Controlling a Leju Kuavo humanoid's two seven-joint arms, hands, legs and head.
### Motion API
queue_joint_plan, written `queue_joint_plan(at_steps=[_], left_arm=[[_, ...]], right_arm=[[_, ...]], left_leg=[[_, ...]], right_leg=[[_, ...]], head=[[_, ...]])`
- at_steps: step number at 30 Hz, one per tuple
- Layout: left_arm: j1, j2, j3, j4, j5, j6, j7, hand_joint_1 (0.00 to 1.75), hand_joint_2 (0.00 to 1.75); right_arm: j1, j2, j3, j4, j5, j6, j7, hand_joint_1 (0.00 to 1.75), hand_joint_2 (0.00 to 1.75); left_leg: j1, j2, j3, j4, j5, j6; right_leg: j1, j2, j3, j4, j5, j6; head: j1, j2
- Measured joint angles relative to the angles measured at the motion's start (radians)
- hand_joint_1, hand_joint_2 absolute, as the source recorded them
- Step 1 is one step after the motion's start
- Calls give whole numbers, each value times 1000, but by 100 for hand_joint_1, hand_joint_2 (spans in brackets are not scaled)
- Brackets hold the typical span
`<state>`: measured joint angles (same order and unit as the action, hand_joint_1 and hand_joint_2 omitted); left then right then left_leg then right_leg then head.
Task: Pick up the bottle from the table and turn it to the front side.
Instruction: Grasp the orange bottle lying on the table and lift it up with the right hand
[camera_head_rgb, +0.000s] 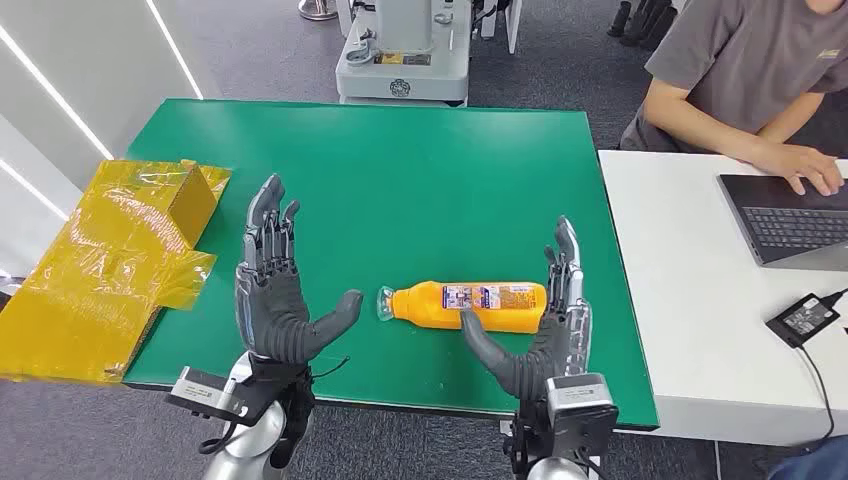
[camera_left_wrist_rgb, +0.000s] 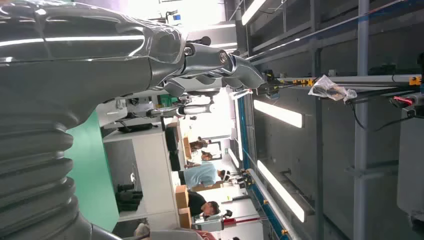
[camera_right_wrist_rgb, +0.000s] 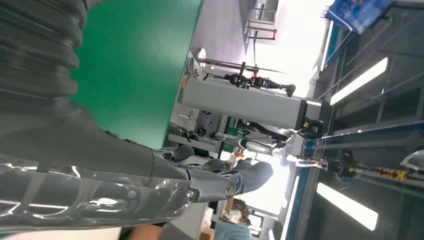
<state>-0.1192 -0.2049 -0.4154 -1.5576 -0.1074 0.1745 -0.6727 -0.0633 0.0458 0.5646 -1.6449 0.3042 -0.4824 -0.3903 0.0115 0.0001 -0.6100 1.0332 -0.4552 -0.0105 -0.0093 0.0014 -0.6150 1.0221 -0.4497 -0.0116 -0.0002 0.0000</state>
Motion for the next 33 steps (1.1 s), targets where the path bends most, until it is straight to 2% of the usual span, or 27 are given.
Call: queue_joint_plan(at_steps=[5,13,17,21,25,30,33], left_arm=[[-1,1,0,0,8,-8,-1,0,175],[-4,2,0,0,21,-25,-5,0,175],[-4,4,0,0,30,-44,-10,0,175],[-4,9,0,0,30,-59,0,0,175],[-4,13,0,0,18,-60,24,0,175],[-6,12,-1,1,13,-83,58,0,175],[-9,11,-1,1,12,-93,71,0,175]], right_arm=[[-49,-41,-26,-4,97,73,48,0,175],[-152,-161,-61,2,136,277,134,0,175],[-213,-233,-67,24,165,427,193,0,175],[-326,-307,-57,89,200,628,245,0,175],[-467,-363,-26,193,200,765,266,0,175],[-650,-424,66,339,143,966,261,0,175],[-737,-457,130,413,105,1027,256,0,175]], left_leg=[[0,0,0,0,0,0],[0,0,0,1,0,0],[0,0,0,1,0,0],[0,0,0,1,0,0],[0,0,0,1,1,1],[0,-1,0,1,1,1],[0,-2,-1,2,1,1]], right_leg=[[0,0,0,0,0,0],[0,0,0,0,0,0],[0,0,0,0,0,0],[0,0,0,0,1,0],[0,0,0,0,2,0],[0,0,0,0,2,0],[0,-1,0,0,2,0]], head=[[0,0],[0,0],[0,0],[0,0],[0,0],[0,0],[0,0]])
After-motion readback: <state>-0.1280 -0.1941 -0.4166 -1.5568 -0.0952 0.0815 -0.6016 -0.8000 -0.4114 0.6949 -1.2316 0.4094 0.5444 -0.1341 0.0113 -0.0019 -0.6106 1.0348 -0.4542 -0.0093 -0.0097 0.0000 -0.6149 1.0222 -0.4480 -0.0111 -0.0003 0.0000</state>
